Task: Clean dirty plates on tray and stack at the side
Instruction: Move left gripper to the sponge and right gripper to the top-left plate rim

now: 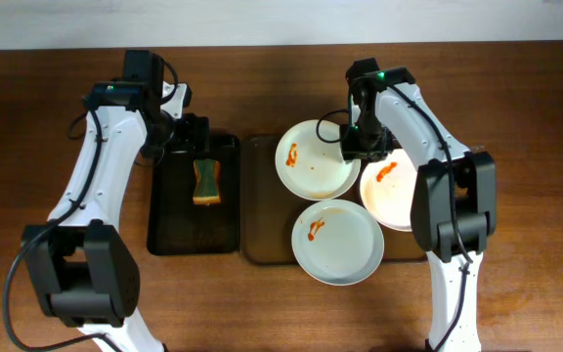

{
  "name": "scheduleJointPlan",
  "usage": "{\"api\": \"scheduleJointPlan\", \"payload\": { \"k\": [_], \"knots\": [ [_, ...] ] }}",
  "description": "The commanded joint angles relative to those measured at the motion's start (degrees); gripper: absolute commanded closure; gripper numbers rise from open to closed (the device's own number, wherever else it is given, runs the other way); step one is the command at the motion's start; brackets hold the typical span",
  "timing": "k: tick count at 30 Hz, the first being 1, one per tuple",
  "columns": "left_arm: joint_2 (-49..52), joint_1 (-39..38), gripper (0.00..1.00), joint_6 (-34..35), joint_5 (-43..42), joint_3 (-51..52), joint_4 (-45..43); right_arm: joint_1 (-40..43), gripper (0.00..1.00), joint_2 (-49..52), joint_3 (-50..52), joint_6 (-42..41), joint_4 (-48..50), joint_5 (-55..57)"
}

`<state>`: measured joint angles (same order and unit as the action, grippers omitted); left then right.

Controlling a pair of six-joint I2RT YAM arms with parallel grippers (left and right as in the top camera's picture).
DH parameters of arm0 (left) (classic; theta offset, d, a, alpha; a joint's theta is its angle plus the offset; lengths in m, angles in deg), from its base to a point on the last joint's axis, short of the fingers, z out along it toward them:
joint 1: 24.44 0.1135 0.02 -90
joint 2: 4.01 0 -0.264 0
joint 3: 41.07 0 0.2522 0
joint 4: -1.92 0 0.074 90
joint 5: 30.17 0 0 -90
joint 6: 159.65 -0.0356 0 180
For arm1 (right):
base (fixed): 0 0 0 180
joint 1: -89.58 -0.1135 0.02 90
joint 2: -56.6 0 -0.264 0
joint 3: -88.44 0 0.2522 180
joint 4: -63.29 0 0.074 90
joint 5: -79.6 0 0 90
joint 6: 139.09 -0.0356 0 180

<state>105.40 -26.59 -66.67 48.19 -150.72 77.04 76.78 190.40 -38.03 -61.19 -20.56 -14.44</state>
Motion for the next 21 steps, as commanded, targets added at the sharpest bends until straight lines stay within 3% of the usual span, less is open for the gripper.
{"api": "scheduleJointPlan", "payload": {
  "k": [1,3,4,5,10,11,13,15,18,19,20,21],
  "knots": [
    [0.59,0.07,0.16,-0.46,-0.39,-0.72,-0.76,-0.44,0.58,0.74,-0.04,-0.44,0.83,0.68],
    [1.4,0.02,0.28,-0.46,-0.37,-0.68,-1.07,-1.09,0.64,0.74,1.31,-0.42,1.7,0.66],
    [2.58,0.02,0.29,-0.46,-0.39,-0.57,-0.94,-1.75,0.73,0.74,1.51,-0.42,1.95,0.66],
    [3.93,0.02,0.29,-0.48,-0.37,-0.57,-0.9,-1.99,0.75,0.74,1.51,-0.44,2.01,0.66],
    [7.63,0.02,0.28,-0.48,-0.35,-0.57,-0.5,-2.69,0.71,0.74,2.4,-0.46,1.33,0.63],
    [7.63,0.0,0.24,-0.48,-0.37,-0.57,0.55,-2.69,0.7,0.74,2.58,-0.46,1.31,0.59],
    [7.65,-0.66,0.2,-0.46,-0.37,0.44,2.73,-3.3,0.66,0.74,2.58,-0.46,1.31,-0.44],
    [7.72,-2.38,0.2,-0.44,-0.09,3.48,-0.17,-3.76,0.66,0.74,2.58,-0.44,1.25,-0.44],
    [7.76,-4.9,0.2,0.26,3.65,11.19,-3.52,-3.8,0.56,0.74,2.58,-0.44,0.92,-0.44],
    [7.78,-5.31,0.22,0.9,5.95,12.68,-4.61,-3.8,0.51,0.74,2.58,-0.44,0.92,-0.46],
    [7.8,-5.35,0.23,4.5,9.6,14.19,-5.2,-3.8,0.39,0.74,2.58,-0.44,0.7,-0.44],
    [7.8,-5.35,0.27,5.11,9.53,14.64,-5.44,-3.8,0.38,0.74,2.58,-0.44,0.35,-0.44]
  ]
}}
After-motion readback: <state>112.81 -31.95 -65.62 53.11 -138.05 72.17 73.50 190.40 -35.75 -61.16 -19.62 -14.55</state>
